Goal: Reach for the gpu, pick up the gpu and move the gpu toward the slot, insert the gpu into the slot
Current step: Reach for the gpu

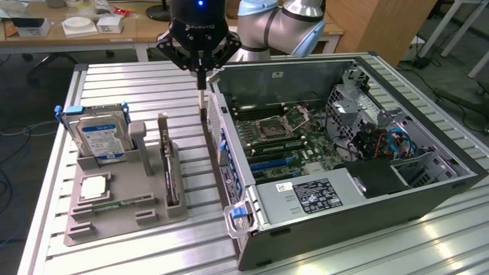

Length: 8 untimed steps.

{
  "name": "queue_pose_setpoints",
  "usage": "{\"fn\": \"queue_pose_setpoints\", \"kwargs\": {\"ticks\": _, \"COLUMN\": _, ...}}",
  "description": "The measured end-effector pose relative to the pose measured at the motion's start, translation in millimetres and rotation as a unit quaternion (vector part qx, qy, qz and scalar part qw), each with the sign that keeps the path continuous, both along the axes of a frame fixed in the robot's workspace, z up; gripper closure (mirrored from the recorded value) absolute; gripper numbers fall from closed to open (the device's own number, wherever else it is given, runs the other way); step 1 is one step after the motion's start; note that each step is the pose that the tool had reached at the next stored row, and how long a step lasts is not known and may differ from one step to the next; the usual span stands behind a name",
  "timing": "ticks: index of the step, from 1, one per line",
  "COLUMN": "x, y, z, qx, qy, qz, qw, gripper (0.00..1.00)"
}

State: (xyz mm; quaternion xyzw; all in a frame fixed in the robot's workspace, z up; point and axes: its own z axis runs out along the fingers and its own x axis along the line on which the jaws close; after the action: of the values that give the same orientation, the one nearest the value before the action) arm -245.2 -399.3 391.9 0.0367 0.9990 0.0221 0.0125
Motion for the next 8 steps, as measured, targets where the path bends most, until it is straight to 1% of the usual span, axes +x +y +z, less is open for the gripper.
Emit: {"fn": "queue_pose_setpoints", "kwargs": {"ticks": 8, "x": -6.8, "y": -0.1, "z": -0.2, "qx": 0.0000, "qy": 0.0000, "qz": 0.000, "qw": 1.0000, "gripper": 0.90}}
